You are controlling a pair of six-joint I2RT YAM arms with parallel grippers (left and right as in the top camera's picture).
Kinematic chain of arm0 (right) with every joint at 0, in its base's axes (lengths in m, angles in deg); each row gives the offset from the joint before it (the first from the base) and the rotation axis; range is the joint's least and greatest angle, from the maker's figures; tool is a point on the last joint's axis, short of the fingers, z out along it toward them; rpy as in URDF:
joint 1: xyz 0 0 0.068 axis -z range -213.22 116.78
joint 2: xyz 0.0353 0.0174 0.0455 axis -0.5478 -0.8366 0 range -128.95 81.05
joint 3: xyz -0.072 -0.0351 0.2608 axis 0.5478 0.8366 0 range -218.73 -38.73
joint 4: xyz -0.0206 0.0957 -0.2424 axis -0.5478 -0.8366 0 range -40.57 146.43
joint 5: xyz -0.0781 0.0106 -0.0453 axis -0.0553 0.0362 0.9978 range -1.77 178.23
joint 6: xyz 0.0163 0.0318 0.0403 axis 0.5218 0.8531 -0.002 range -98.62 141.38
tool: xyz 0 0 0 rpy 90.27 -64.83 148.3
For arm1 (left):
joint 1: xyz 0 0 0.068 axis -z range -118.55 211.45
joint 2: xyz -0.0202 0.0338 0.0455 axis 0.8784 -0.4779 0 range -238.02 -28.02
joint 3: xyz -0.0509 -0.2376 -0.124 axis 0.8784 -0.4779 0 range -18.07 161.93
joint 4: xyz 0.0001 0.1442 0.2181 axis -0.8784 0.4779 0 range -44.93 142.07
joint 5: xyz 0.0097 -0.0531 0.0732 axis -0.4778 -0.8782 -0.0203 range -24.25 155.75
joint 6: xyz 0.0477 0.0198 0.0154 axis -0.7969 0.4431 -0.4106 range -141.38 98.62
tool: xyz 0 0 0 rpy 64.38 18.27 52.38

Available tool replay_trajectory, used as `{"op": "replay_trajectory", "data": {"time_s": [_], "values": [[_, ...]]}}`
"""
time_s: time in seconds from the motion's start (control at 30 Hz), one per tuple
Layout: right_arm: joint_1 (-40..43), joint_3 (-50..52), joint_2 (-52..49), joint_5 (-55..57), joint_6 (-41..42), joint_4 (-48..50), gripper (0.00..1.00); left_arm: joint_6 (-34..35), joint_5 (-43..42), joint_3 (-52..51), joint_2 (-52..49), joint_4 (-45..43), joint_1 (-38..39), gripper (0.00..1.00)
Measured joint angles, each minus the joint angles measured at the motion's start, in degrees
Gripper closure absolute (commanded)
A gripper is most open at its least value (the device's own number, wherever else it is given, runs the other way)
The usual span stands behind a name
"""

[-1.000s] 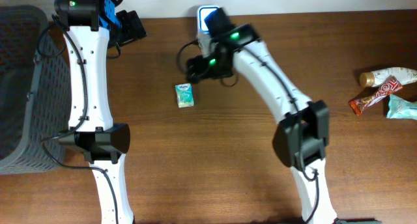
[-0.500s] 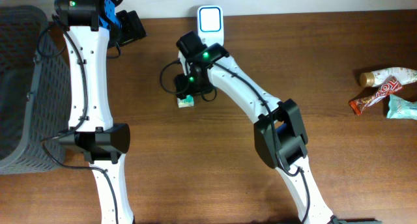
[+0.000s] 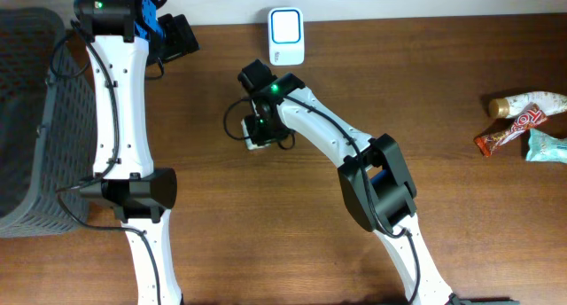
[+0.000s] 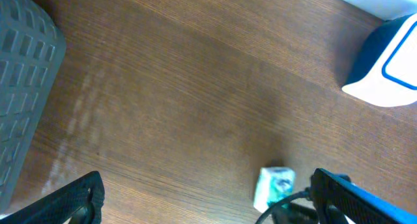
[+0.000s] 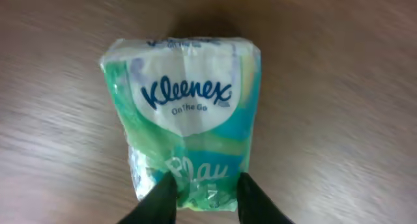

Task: Scan the item barcode
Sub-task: 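Move the right gripper over the white Kleenex packet, then lower the right gripper and grasp the Kleenex packet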

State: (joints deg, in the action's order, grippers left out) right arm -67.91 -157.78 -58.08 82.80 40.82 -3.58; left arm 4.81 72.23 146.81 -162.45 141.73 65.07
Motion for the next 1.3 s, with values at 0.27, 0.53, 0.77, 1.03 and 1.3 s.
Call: {"op": "replay_trajectory", "data": {"time_s": [0.27, 0.53, 0.77, 1.03, 1.3], "values": [[6.47, 0.04, 1.29, 7.41, 2.89, -10.86, 0.61, 0.0, 0.0, 0.0, 0.0, 0.0, 0.0, 0.01], [9.38, 0.46, 4.52, 9.75, 1.14, -12.35, 0.31, 0.0, 0.0, 0.0, 0.0, 0.0, 0.0, 0.01], [6.27, 0.46, 4.72, 9.81, -2.23, -8.94, 0.36, -0.02, 0.0, 0.0, 0.0, 0.0, 0.0, 0.01], [0.98, 1.92, 4.72, 19.93, -6.8, -5.64, 0.39, 0.0, 0.0, 0.0, 0.0, 0.0, 0.0, 0.01], [1.27, 7.48, 4.61, 23.85, -7.65, 1.09, 0.54, 0.0, 0.0, 0.0, 0.0, 0.0, 0.0, 0.01]]}}
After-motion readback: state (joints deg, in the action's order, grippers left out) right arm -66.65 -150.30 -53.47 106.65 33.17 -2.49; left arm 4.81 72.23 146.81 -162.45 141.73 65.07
